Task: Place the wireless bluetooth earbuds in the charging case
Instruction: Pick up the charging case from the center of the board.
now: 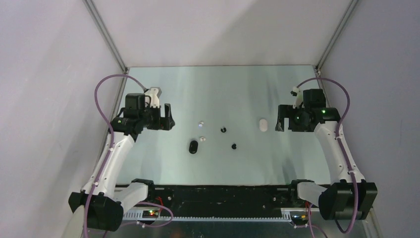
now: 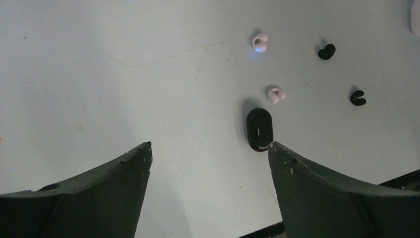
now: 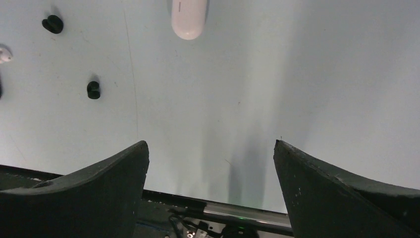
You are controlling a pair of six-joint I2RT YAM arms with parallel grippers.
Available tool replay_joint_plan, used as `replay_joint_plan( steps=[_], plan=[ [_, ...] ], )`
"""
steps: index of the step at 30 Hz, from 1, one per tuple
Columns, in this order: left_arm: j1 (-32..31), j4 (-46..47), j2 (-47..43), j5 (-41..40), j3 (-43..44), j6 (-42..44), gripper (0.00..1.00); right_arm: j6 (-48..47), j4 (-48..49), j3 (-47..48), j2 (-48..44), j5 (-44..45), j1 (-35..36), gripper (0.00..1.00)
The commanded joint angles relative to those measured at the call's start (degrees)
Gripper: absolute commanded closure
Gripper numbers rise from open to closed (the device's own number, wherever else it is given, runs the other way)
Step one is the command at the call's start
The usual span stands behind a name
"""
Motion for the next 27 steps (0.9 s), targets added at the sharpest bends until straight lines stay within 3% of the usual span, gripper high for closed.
replay_joint_plan(
  steps=[1,5,14,23,27],
  plan=[
    [0.5,-0.1,-1.2,1.3,-0.1,0.0,0.08,2.9,2.6,0.7,2.6,-6.9,-2.1,0.02],
    [1.2,-1.3,-1.2,0.7,0.4,1.1,0.07,4.4,2.8,0.4,7.4,-12.9,-3.5,0.11],
    [1.3,-4.6,-0.2,-2.7,4.1,2.6,0.03,11.4,9.8,1.0,19.3,-9.0,-1.6,0.22],
    [2.4,-4.6,0.3,-1.2,3.6,1.5,0.03,17.0,13.4,3.9,24.6,0.2,8.1,0.28],
    [3.0,-4.4,0.3,-0.7,3.0,1.0,0.03,18.6,13.0,5.7,26.8,6.6,9.2,0.32]
  ],
)
